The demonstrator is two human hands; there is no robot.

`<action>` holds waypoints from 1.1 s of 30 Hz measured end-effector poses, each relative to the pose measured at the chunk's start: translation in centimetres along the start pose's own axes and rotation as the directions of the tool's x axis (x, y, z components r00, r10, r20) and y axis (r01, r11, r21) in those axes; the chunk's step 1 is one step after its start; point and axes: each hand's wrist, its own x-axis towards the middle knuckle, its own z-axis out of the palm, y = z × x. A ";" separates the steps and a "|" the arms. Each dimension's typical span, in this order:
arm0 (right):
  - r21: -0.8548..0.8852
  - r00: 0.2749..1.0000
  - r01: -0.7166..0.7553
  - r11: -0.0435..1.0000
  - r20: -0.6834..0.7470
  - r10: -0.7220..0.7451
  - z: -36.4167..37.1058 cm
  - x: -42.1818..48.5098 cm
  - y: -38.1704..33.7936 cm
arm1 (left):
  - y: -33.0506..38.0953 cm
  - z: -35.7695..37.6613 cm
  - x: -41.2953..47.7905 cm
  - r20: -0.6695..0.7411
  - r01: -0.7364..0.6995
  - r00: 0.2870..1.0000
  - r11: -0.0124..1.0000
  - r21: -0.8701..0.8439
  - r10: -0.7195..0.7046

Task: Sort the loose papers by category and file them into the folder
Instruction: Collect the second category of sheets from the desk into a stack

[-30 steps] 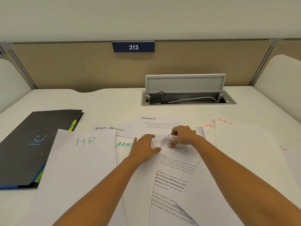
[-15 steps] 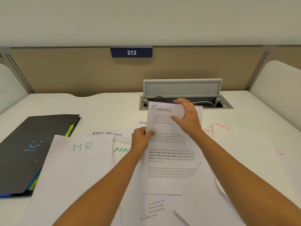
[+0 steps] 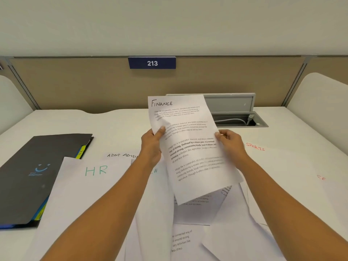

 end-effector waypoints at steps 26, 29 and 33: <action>-0.165 0.958 -0.130 0.978 -0.276 0.080 -6.1 -2.6 7.0 | -6.0 -2.1 4.9 -0.099 0.100 0.995 -0.088 0.991 0.015; -0.195 0.960 -0.126 0.973 -0.271 0.070 -5.5 -2.2 7.1 | -6.1 -1.8 6.2 -0.075 0.074 0.997 -0.070 0.995 -0.017; -0.215 0.962 -0.129 0.968 -0.264 0.069 -5.0 -1.7 7.3 | -6.2 -1.3 7.7 -0.040 0.038 0.999 -0.066 0.997 -0.030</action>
